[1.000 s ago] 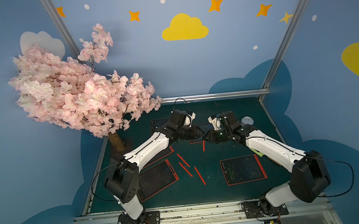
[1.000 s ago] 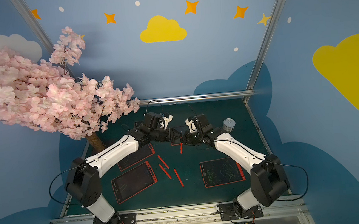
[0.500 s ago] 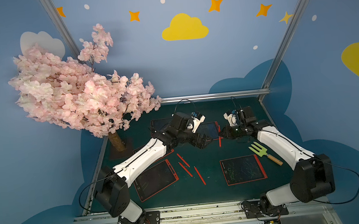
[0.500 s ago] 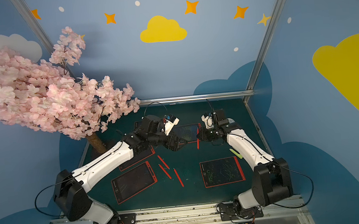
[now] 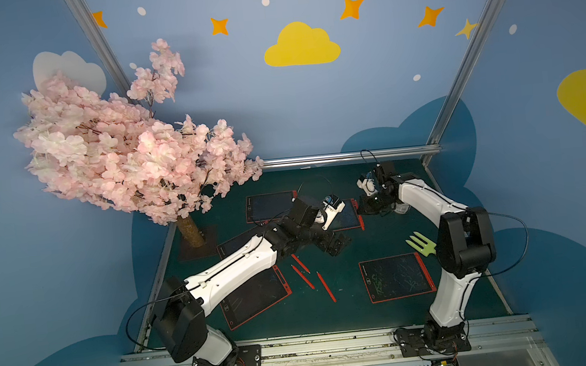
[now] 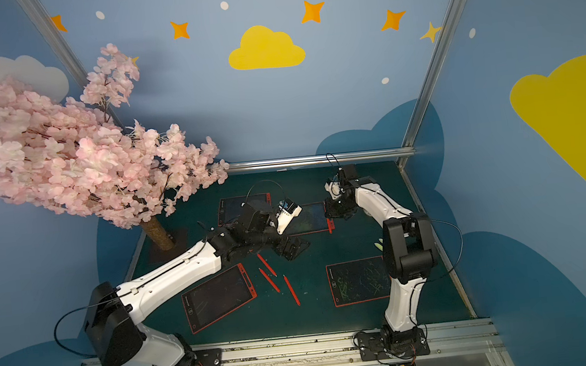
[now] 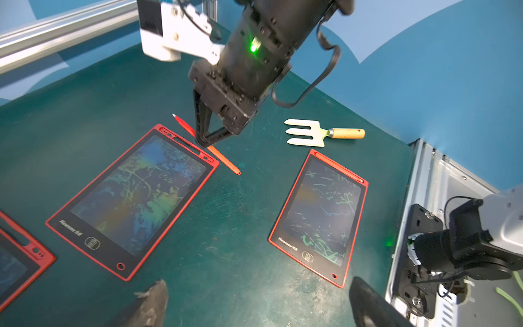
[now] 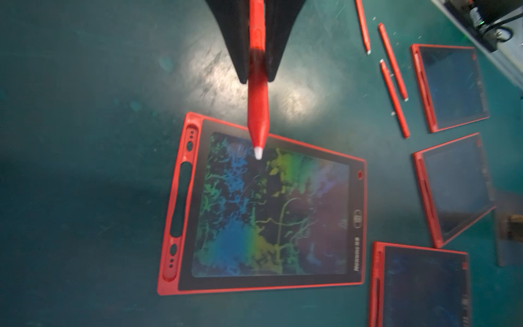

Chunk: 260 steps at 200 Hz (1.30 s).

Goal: Place the stylus back onto the writing tablet
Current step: Place the stylus on the writing tablet.

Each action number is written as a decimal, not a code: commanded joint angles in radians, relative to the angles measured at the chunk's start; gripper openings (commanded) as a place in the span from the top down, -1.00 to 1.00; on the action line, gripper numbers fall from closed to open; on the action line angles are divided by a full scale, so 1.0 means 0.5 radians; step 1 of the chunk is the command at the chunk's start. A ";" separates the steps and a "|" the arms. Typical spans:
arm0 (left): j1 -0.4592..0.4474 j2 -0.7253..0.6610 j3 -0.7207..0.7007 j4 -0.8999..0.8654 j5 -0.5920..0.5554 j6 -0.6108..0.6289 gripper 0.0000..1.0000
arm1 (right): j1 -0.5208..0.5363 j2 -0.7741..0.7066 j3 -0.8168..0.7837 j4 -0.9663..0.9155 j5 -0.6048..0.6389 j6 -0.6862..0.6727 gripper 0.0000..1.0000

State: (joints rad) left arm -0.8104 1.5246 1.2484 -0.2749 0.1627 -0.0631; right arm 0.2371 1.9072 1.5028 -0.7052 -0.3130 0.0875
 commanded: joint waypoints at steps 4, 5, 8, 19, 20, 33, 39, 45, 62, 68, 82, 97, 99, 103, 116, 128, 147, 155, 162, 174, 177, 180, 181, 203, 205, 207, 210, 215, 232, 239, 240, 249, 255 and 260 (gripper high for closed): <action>0.000 -0.046 -0.003 0.028 0.000 0.028 -0.99 | -0.002 0.100 0.154 -0.053 0.140 -0.036 0.90; -0.001 -0.046 -0.003 0.028 0.002 0.028 -0.99 | -0.002 0.108 0.160 -0.055 0.145 -0.036 0.90; 0.001 -0.046 -0.003 0.030 0.007 0.028 -0.99 | -0.002 0.125 0.177 -0.063 0.155 -0.037 0.89; 0.000 -0.040 0.001 0.025 0.017 0.025 -0.99 | -0.002 0.190 0.250 -0.098 0.201 -0.034 0.90; -0.001 -0.040 0.001 0.024 0.019 0.025 -0.99 | -0.002 0.194 0.257 -0.103 0.205 -0.034 0.90; 0.000 -0.035 0.009 0.019 0.042 0.016 -0.99 | -0.002 0.266 0.329 -0.126 0.252 -0.039 0.91; 0.001 -0.036 0.009 0.023 0.054 0.013 -0.99 | -0.005 0.298 0.361 -0.138 0.264 -0.042 0.91; 0.000 -0.036 0.010 0.025 0.065 0.009 -0.99 | -0.006 0.330 0.399 -0.152 0.274 -0.041 0.92; 0.000 -0.044 0.007 0.032 0.093 0.004 -0.99 | -0.006 0.399 0.490 -0.187 0.284 -0.046 0.92; 0.000 -0.048 0.004 0.032 0.099 0.004 -0.99 | -0.005 0.420 0.514 -0.193 0.285 -0.048 0.92; 0.001 -0.054 0.005 0.031 0.115 0.006 -0.99 | -0.005 0.464 0.570 -0.204 0.289 -0.047 0.92; 0.002 -0.063 0.002 0.036 0.124 0.005 -0.99 | -0.005 0.503 0.623 -0.219 0.299 -0.050 0.91; -0.001 -0.066 0.003 0.035 0.125 0.008 -0.99 | -0.007 0.511 0.630 -0.223 0.300 -0.049 0.91; 0.000 -0.064 0.003 0.034 0.127 0.006 -0.99 | -0.004 0.524 0.643 -0.229 0.301 -0.052 0.91; -0.002 -0.069 0.009 0.031 0.126 0.001 -0.99 | 0.000 0.561 0.682 -0.246 0.298 -0.053 0.91; 0.001 -0.070 0.013 0.031 0.129 -0.004 -0.99 | 0.008 0.590 0.702 -0.253 0.307 -0.056 0.91; 0.000 -0.078 0.010 0.038 0.193 -0.009 -0.99 | 0.011 0.636 0.728 -0.258 0.314 -0.056 0.90; -0.002 -0.082 0.009 0.037 0.193 -0.012 -0.99 | 0.010 0.656 0.741 -0.262 0.319 -0.056 0.91; -0.002 -0.082 0.008 0.037 0.198 -0.012 -0.99 | 0.013 0.672 0.749 -0.262 0.319 -0.056 0.90; -0.001 -0.083 0.009 0.037 0.198 -0.011 -0.99 | 0.017 0.695 0.764 -0.265 0.318 -0.056 0.90; 0.000 -0.084 0.010 0.037 0.195 -0.007 -0.99 | 0.016 0.702 0.769 -0.265 0.318 -0.056 0.90; 0.000 -0.083 0.008 0.038 0.196 -0.010 -0.99 | 0.017 0.707 0.772 -0.267 0.318 -0.059 0.90; -0.001 -0.083 0.009 0.038 0.196 -0.011 -0.99 | 0.017 0.711 0.773 -0.267 0.317 -0.059 0.90; -0.002 -0.076 0.010 0.038 0.199 -0.012 -0.99 | 0.033 0.744 0.798 -0.280 0.337 -0.070 0.90; -0.001 -0.077 0.010 0.037 0.199 -0.012 -0.99 | 0.035 0.747 0.801 -0.283 0.340 -0.071 0.90; 0.001 -0.074 0.010 0.037 0.199 -0.011 -0.99 | 0.035 0.751 0.804 -0.283 0.342 -0.071 0.90; 0.001 -0.073 0.009 0.037 0.199 -0.010 -0.99 | 0.036 0.755 0.807 -0.285 0.344 -0.071 0.90; -0.002 -0.074 0.012 0.036 0.202 -0.012 -0.99 | 0.038 0.764 0.815 -0.291 0.349 -0.071 0.90; -0.002 -0.075 0.012 0.035 0.198 -0.009 -0.99 | 0.038 0.787 0.833 -0.301 0.364 -0.072 0.90; -0.001 -0.076 0.012 0.035 0.199 -0.008 -0.99 | 0.037 0.796 0.843 -0.304 0.367 -0.071 0.90; 0.000 -0.076 0.011 0.035 0.197 -0.008 -0.99 | 0.037 0.796 0.844 -0.304 0.366 -0.072 0.90; -0.002 -0.076 0.013 0.036 0.196 -0.008 -0.99 | 0.038 0.805 0.856 -0.309 0.371 -0.071 0.89; -0.002 -0.074 0.011 0.034 0.194 -0.012 -0.99 | 0.038 0.814 0.868 -0.322 0.369 -0.068 0.90; -0.002 -0.074 0.013 0.034 0.196 -0.012 -0.99 | 0.038 0.822 0.879 -0.327 0.371 -0.068 0.89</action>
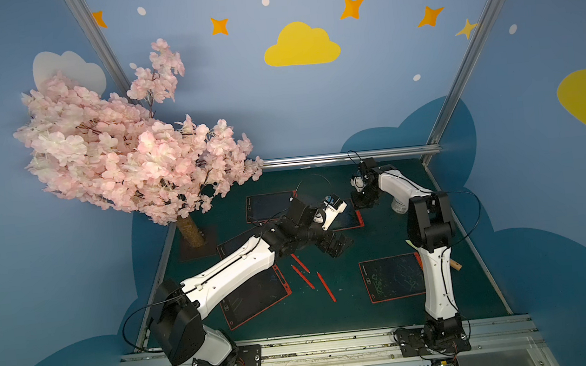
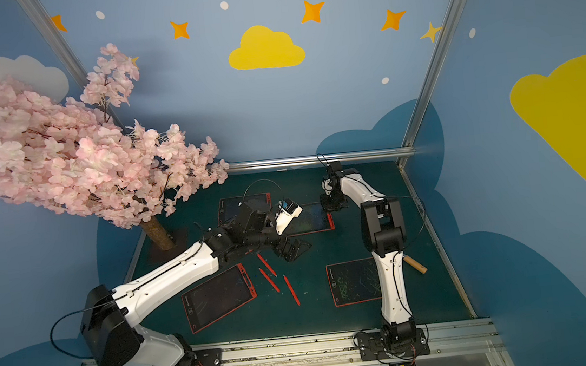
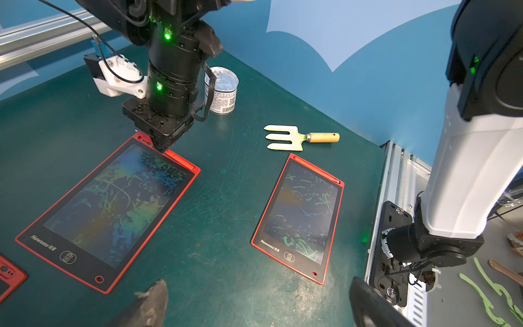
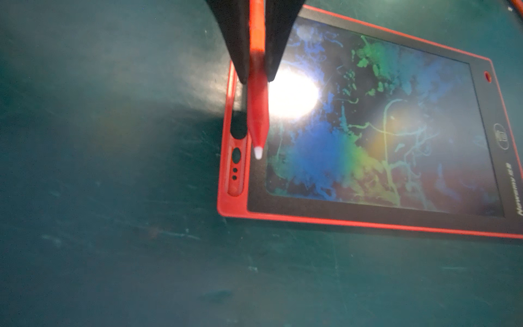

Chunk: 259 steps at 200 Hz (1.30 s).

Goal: Place the stylus back onto the writing tablet
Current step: Place the stylus on the writing tablet.

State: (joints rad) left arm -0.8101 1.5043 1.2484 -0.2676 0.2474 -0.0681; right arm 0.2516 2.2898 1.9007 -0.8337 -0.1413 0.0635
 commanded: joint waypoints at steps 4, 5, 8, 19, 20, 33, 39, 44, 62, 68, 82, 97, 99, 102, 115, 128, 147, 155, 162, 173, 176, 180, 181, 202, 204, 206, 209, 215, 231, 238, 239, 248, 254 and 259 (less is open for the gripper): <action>-0.003 -0.036 0.013 0.020 0.028 -0.002 -0.99 | 0.009 0.063 0.088 -0.077 0.028 -0.021 0.89; -0.001 -0.036 0.013 0.021 0.027 -0.002 -0.99 | 0.009 0.064 0.092 -0.079 0.028 -0.020 0.89; -0.003 -0.034 0.013 0.020 0.026 -0.002 -0.99 | 0.008 0.067 0.098 -0.083 0.030 -0.021 0.89; -0.002 -0.033 0.013 0.018 0.024 -0.002 -0.99 | 0.009 0.079 0.114 -0.093 0.040 -0.014 0.88; -0.002 -0.031 0.013 0.019 0.024 -0.002 -0.99 | 0.009 0.080 0.115 -0.093 0.040 -0.014 0.88; -0.003 -0.036 0.013 0.017 0.025 -0.002 -0.99 | 0.009 0.084 0.127 -0.100 0.052 -0.011 0.87; -0.002 -0.035 0.013 0.017 0.026 -0.001 -0.99 | 0.009 0.087 0.130 -0.102 0.053 -0.011 0.86; -0.003 -0.036 0.013 0.017 0.027 -0.002 -0.99 | 0.009 0.091 0.134 -0.105 0.057 -0.008 0.86; -0.003 -0.037 0.013 0.017 0.025 -0.002 -0.99 | 0.005 0.109 0.158 -0.130 0.065 -0.003 0.84; -0.003 -0.042 0.013 0.017 0.026 -0.004 -0.99 | 0.006 0.114 0.164 -0.135 0.067 -0.003 0.84; -0.003 -0.043 0.013 0.017 0.025 -0.004 -0.99 | 0.006 0.123 0.178 -0.148 0.073 -0.004 0.81; -0.002 -0.044 0.013 0.018 0.026 -0.008 -0.99 | 0.008 0.131 0.189 -0.158 0.071 -0.001 0.80; -0.003 -0.045 0.012 0.017 0.025 -0.008 -0.99 | 0.008 0.134 0.190 -0.158 0.071 -0.002 0.79; -0.002 -0.045 0.013 0.019 0.025 -0.009 -0.99 | 0.008 0.133 0.192 -0.161 0.068 -0.004 0.78; -0.002 -0.046 0.012 0.017 0.024 -0.010 -0.99 | 0.009 0.140 0.196 -0.173 0.068 -0.005 0.74; -0.001 -0.046 0.013 0.018 0.023 -0.010 -0.99 | 0.007 0.136 0.194 -0.173 0.068 -0.004 0.70; -0.003 -0.048 0.014 0.017 0.023 -0.013 -0.99 | 0.009 0.139 0.193 -0.180 0.062 -0.008 0.68; -0.003 -0.047 0.016 0.017 0.024 -0.010 -0.99 | 0.009 0.139 0.193 -0.179 0.062 -0.007 0.68; -0.003 -0.048 0.014 0.015 0.024 -0.010 -0.99 | 0.009 0.139 0.193 -0.179 0.062 -0.007 0.66; -0.001 -0.048 0.015 0.014 0.021 -0.009 -0.99 | 0.009 0.139 0.196 -0.179 0.059 -0.007 0.66; -0.003 -0.048 0.013 0.014 0.021 -0.011 -0.99 | 0.009 0.139 0.195 -0.179 0.059 -0.009 0.66; -0.003 -0.048 0.015 0.014 0.020 -0.010 -0.99 | 0.008 0.139 0.196 -0.181 0.056 -0.009 0.66; -0.003 -0.048 0.015 0.015 0.021 -0.010 -0.99 | 0.007 0.139 0.196 -0.180 0.056 -0.010 0.66; -0.003 -0.049 0.015 0.014 0.021 -0.010 -0.99 | 0.009 0.131 0.208 -0.195 0.056 -0.002 0.68; -0.002 -0.047 0.016 0.014 0.021 -0.011 -0.99 | 0.009 0.129 0.208 -0.196 0.058 0.001 0.69; -0.002 -0.049 0.016 0.014 0.019 -0.011 -0.99 | 0.011 0.127 0.208 -0.197 0.059 0.001 0.69; -0.003 -0.049 0.016 0.016 0.019 -0.011 -0.99 | 0.010 0.124 0.208 -0.201 0.061 0.004 0.70; -0.002 -0.047 0.015 0.014 0.019 -0.011 -0.99 | 0.008 0.116 0.204 -0.201 0.067 0.005 0.70; -0.002 -0.047 0.016 0.015 0.020 -0.014 -0.99 | 0.011 0.108 0.198 -0.205 0.079 0.008 0.72; -0.003 -0.046 0.014 0.014 0.025 -0.017 -0.99 | 0.008 0.114 0.204 -0.211 0.088 0.008 0.73; -0.003 -0.047 0.015 0.014 0.026 -0.017 -0.99 | 0.009 0.115 0.206 -0.212 0.090 0.009 0.73; -0.003 -0.047 0.015 0.014 0.029 -0.020 -0.99 | 0.009 0.125 0.219 -0.222 0.098 0.016 0.74; -0.003 -0.046 0.016 0.014 0.033 -0.020 -0.99 | 0.009 0.132 0.226 -0.227 0.102 0.019 0.74; -0.003 -0.051 0.015 0.015 0.033 -0.022 -0.99 | 0.009 0.140 0.232 -0.230 0.099 0.023 0.75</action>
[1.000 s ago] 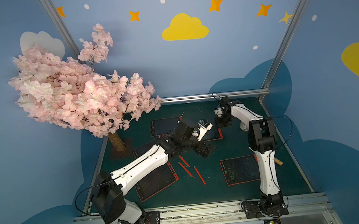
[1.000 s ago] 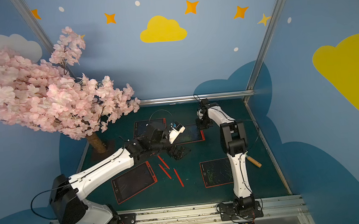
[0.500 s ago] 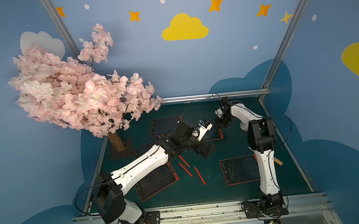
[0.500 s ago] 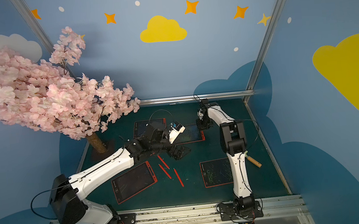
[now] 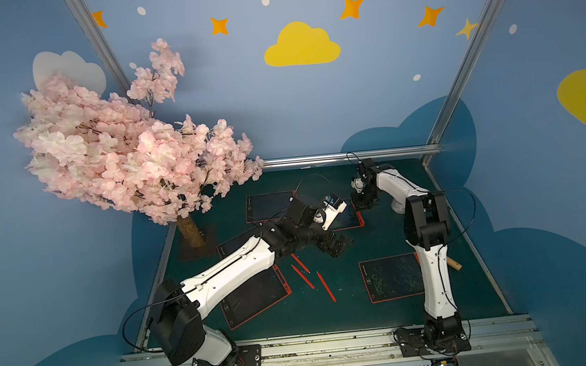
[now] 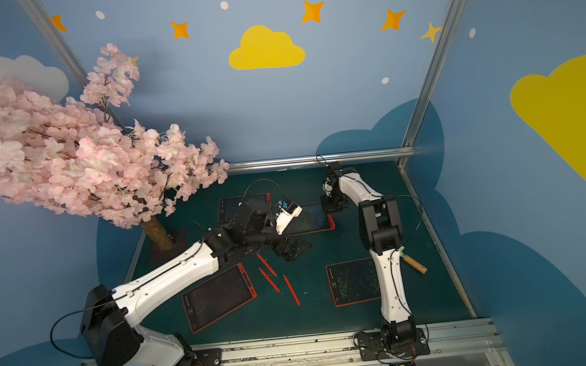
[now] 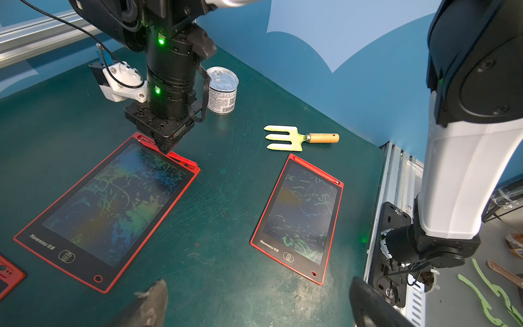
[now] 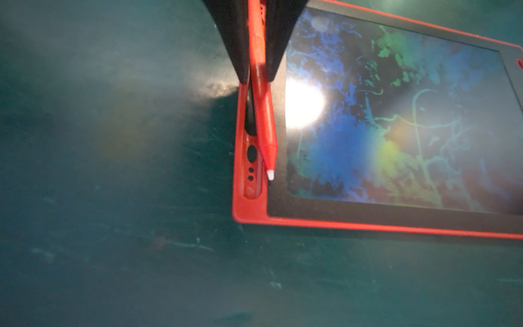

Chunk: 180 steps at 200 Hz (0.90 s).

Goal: Place the stylus back onto the writing tablet
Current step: Place the stylus on the writing tablet.

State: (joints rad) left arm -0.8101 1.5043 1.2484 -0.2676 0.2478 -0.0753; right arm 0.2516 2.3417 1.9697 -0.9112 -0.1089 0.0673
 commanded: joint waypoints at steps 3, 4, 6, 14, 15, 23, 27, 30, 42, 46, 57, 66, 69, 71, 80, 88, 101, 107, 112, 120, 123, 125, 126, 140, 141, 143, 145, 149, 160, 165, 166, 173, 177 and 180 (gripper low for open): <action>-0.002 -0.050 0.014 0.017 0.035 -0.008 -0.99 | 0.011 0.040 0.097 -0.077 0.034 0.017 0.75; -0.003 -0.049 0.015 0.019 0.035 -0.009 -0.99 | 0.012 0.042 0.099 -0.078 0.034 0.018 0.75; -0.003 -0.051 0.013 0.019 0.035 -0.010 -0.99 | 0.011 0.044 0.100 -0.079 0.035 0.019 0.75; -0.003 -0.058 0.011 0.023 0.036 -0.012 -0.99 | 0.011 0.054 0.107 -0.087 0.039 0.025 0.76; -0.001 -0.059 0.011 0.025 0.036 -0.012 -0.99 | 0.010 0.054 0.109 -0.086 0.040 0.025 0.76; -0.003 -0.061 0.010 0.029 0.033 -0.012 -0.99 | 0.011 0.057 0.112 -0.089 0.044 0.025 0.77; -0.003 -0.063 0.008 0.026 0.033 -0.011 -0.99 | 0.010 0.060 0.115 -0.092 0.046 0.029 0.77; -0.003 -0.061 0.010 0.027 0.032 -0.012 -0.99 | 0.011 0.061 0.116 -0.094 0.049 0.029 0.78; -0.003 -0.058 0.012 0.023 0.032 -0.010 -0.99 | 0.011 0.066 0.122 -0.098 0.064 0.036 0.80; -0.001 -0.056 0.013 0.021 0.032 -0.011 -0.99 | 0.011 0.069 0.125 -0.100 0.063 0.037 0.81; -0.003 -0.053 0.013 0.020 0.038 -0.015 -0.99 | 0.012 0.075 0.138 -0.107 0.053 0.038 0.82; -0.003 -0.051 0.016 0.020 0.040 -0.015 -0.99 | 0.013 0.084 0.152 -0.116 0.039 0.039 0.82; -0.003 -0.050 0.016 0.020 0.041 -0.015 -0.99 | 0.015 0.084 0.155 -0.119 0.038 0.039 0.81; -0.003 -0.049 0.016 0.020 0.041 -0.013 -0.99 | 0.014 0.086 0.156 -0.120 0.037 0.038 0.81; -0.003 -0.052 0.016 0.017 0.034 -0.015 -0.99 | 0.018 0.087 0.156 -0.120 0.036 0.039 0.79; -0.003 -0.053 0.015 0.017 0.032 -0.014 -0.99 | 0.018 0.090 0.157 -0.120 0.029 0.035 0.77; -0.003 -0.054 0.014 0.017 0.032 -0.015 -0.99 | 0.024 0.096 0.162 -0.123 0.024 0.030 0.73; -0.003 -0.054 0.016 0.017 0.035 -0.013 -0.99 | 0.025 0.099 0.165 -0.124 0.022 0.026 0.73; -0.003 -0.053 0.015 0.018 0.035 -0.014 -0.99 | 0.027 0.103 0.167 -0.124 0.019 0.025 0.72; -0.003 -0.051 0.014 0.017 0.035 -0.015 -0.99 | 0.025 0.109 0.168 -0.130 0.018 0.025 0.71; -0.003 -0.052 0.015 0.017 0.031 -0.015 -0.99 | 0.029 0.112 0.171 -0.132 0.020 0.027 0.71; -0.002 -0.053 0.014 0.017 0.033 -0.016 -0.99 | 0.030 0.112 0.171 -0.132 0.021 0.027 0.71; -0.002 -0.054 0.015 0.018 0.034 -0.017 -0.99 | 0.030 0.113 0.170 -0.133 0.021 0.027 0.71; -0.003 -0.054 0.015 0.018 0.035 -0.016 -0.99 | 0.034 0.121 0.173 -0.138 0.027 0.030 0.71; -0.003 -0.054 0.014 0.019 0.035 -0.015 -0.99 | 0.032 0.121 0.174 -0.136 0.029 0.029 0.71; -0.003 -0.053 0.015 0.019 0.035 -0.017 -0.99 | 0.033 0.121 0.174 -0.138 0.032 0.031 0.71; -0.003 -0.054 0.015 0.017 0.035 -0.018 -0.99 | 0.034 0.123 0.174 -0.138 0.033 0.032 0.71; -0.003 -0.054 0.016 0.019 0.035 -0.016 -0.99 | 0.032 0.126 0.175 -0.141 0.039 0.033 0.71; -0.002 -0.055 0.016 0.017 0.034 -0.018 -0.99 | 0.035 0.130 0.177 -0.144 0.047 0.039 0.72; -0.003 -0.057 0.016 0.017 0.033 -0.016 -0.99 | 0.035 0.133 0.176 -0.147 0.054 0.041 0.73; -0.003 -0.057 0.016 0.017 0.034 -0.015 -0.99 | 0.034 0.133 0.177 -0.147 0.056 0.042 0.73; -0.003 -0.057 0.014 0.017 0.032 -0.015 -0.99 | 0.035 0.136 0.181 -0.147 0.066 0.045 0.75; -0.003 -0.060 0.015 0.018 0.032 -0.015 -0.99 | 0.036 0.139 0.179 -0.147 0.072 0.050 0.77; -0.001 -0.060 0.014 0.017 0.032 -0.014 -0.99 | 0.035 0.139 0.183 -0.147 0.076 0.055 0.79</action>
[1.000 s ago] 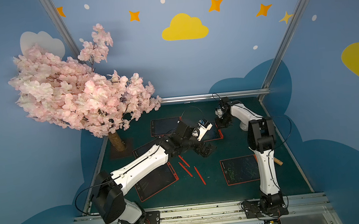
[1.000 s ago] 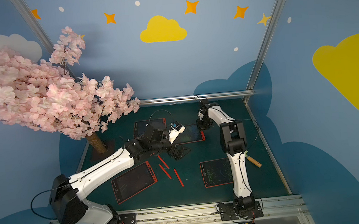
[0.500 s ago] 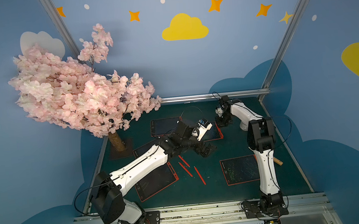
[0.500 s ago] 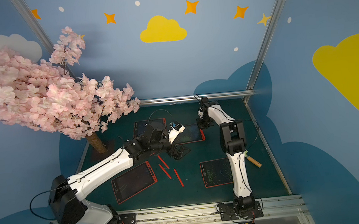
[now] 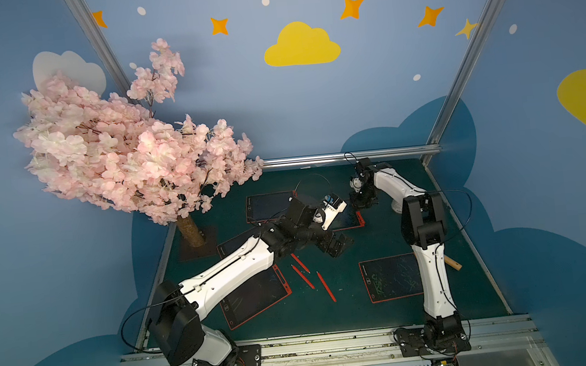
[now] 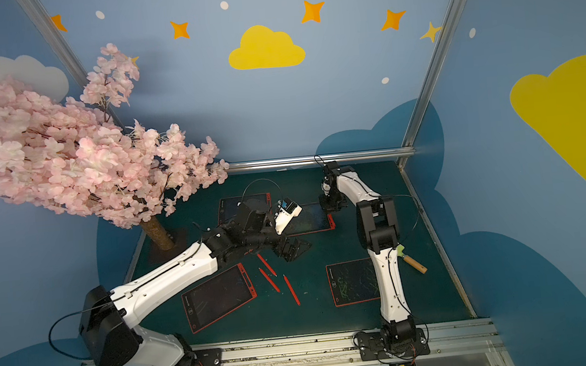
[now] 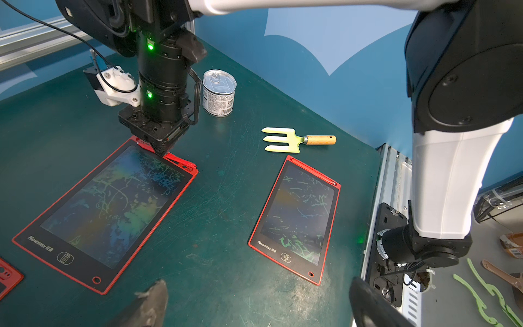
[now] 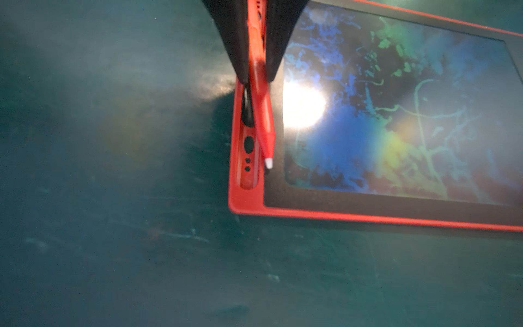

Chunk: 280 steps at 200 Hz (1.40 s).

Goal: Place the stylus back onto the writing tablet
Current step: Place the stylus on the writing tablet.

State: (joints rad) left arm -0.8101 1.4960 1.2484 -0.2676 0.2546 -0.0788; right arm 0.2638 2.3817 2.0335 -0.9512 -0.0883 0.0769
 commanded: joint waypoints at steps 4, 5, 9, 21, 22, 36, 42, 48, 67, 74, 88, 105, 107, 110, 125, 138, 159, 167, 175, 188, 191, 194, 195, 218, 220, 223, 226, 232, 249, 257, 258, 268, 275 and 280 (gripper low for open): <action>-0.003 -0.042 0.015 0.017 0.015 -0.008 -0.99 | 0.010 0.061 0.055 -0.066 0.043 0.042 0.80; -0.003 -0.043 0.015 0.017 0.017 -0.008 -0.99 | 0.010 0.062 0.056 -0.066 0.044 0.042 0.80; -0.003 -0.042 0.014 0.017 0.015 -0.007 -0.99 | 0.009 0.062 0.056 -0.067 0.047 0.047 0.81; -0.002 -0.046 0.016 0.018 0.013 -0.008 -0.99 | 0.007 0.065 0.063 -0.066 0.048 0.056 0.82; -0.001 -0.046 0.014 0.019 0.012 -0.007 -0.99 | 0.008 0.065 0.063 -0.067 0.048 0.057 0.82; -0.002 -0.046 0.016 0.018 0.012 -0.007 -0.99 | 0.009 0.072 0.079 -0.072 0.051 0.064 0.83; -0.003 -0.044 0.016 0.017 0.016 -0.008 -0.99 | 0.008 0.073 0.082 -0.073 0.051 0.066 0.82; -0.003 -0.048 0.014 0.017 0.015 -0.008 -0.99 | 0.007 0.075 0.088 -0.073 0.046 0.063 0.82; -0.003 -0.050 0.015 0.017 0.012 -0.007 -0.99 | 0.010 0.078 0.105 -0.082 0.035 0.058 0.82; -0.003 -0.050 0.014 0.014 0.013 -0.006 -0.99 | 0.012 0.078 0.107 -0.085 0.037 0.054 0.82; -0.003 -0.050 0.014 0.014 0.013 -0.005 -0.99 | 0.012 0.067 0.110 -0.089 0.049 0.047 0.82; -0.003 -0.052 0.015 0.016 0.014 -0.003 -0.99 | 0.011 0.046 0.106 -0.100 0.054 0.039 0.84; -0.003 -0.051 0.016 0.018 0.013 -0.004 -0.99 | 0.012 0.045 0.106 -0.101 0.052 0.035 0.84; -0.003 -0.053 0.014 0.017 0.018 -0.003 -0.99 | 0.015 0.041 0.106 -0.103 0.051 0.034 0.84; -0.001 -0.049 0.016 0.017 0.024 -0.007 -0.99 | 0.019 0.038 0.103 -0.113 0.062 0.025 0.87; -0.003 -0.050 0.016 0.018 0.030 -0.008 -0.99 | 0.022 0.044 0.104 -0.119 0.074 0.020 0.90; -0.003 -0.051 0.016 0.017 0.024 -0.006 -0.99 | 0.038 0.067 0.107 -0.137 0.103 0.015 0.94; -0.003 -0.051 0.014 0.018 0.024 -0.008 -0.99 | 0.043 0.079 0.111 -0.144 0.115 0.018 0.97; -0.003 -0.052 0.015 0.015 0.025 -0.007 -0.99 | 0.046 0.090 0.119 -0.157 0.121 0.017 0.98; -0.003 -0.052 0.015 0.014 0.028 -0.008 -0.99 | 0.058 0.115 0.137 -0.183 0.143 0.015 1.00; -0.002 -0.052 0.016 0.014 0.027 -0.007 -0.99 | 0.061 0.120 0.141 -0.189 0.150 0.015 1.00; -0.003 -0.053 0.014 0.014 0.027 -0.008 -0.99 | 0.064 0.126 0.145 -0.196 0.157 0.014 1.00; -0.003 -0.053 0.015 0.014 0.027 -0.006 -0.99 | 0.064 0.128 0.147 -0.198 0.159 0.013 1.00; -0.003 -0.056 0.015 0.014 0.032 -0.008 -0.99 | 0.082 0.175 0.189 -0.250 0.191 0.015 1.00; -0.003 -0.056 0.015 0.015 0.031 -0.008 -0.99 | 0.084 0.180 0.193 -0.254 0.194 0.014 1.00; -0.003 -0.057 0.016 0.014 0.030 -0.008 -0.99 | 0.083 0.188 0.199 -0.264 0.196 0.015 1.00; -0.003 -0.054 0.014 0.014 0.031 -0.008 -0.99 | 0.085 0.195 0.207 -0.275 0.199 0.016 1.00; -0.003 -0.058 0.016 0.014 0.031 -0.007 -0.99 | 0.089 0.210 0.225 -0.291 0.206 0.021 1.00; -0.003 -0.059 0.016 0.012 0.027 -0.007 -0.99 | 0.098 0.248 0.263 -0.332 0.225 0.023 1.00; -0.002 -0.056 0.017 0.008 0.028 -0.008 -0.99 | 0.101 0.266 0.280 -0.348 0.234 0.024 1.00; -0.002 -0.056 0.018 0.009 0.028 -0.008 -0.99 | 0.103 0.267 0.283 -0.350 0.236 0.023 1.00; -0.002 -0.053 0.018 0.008 0.030 -0.008 -0.99 | 0.104 0.292 0.312 -0.378 0.251 0.025 1.00; 0.000 -0.053 0.018 0.008 0.028 -0.008 -0.99 | 0.107 0.314 0.346 -0.410 0.261 0.024 1.00; -0.002 -0.053 0.017 0.009 0.027 -0.008 -0.99 | 0.106 0.330 0.369 -0.439 0.266 0.027 1.00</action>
State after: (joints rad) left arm -0.8101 1.4956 1.2484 -0.2676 0.2562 -0.0788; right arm 0.3061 2.4680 2.1914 -1.0885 0.0257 0.0910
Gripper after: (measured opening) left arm 0.994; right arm 0.047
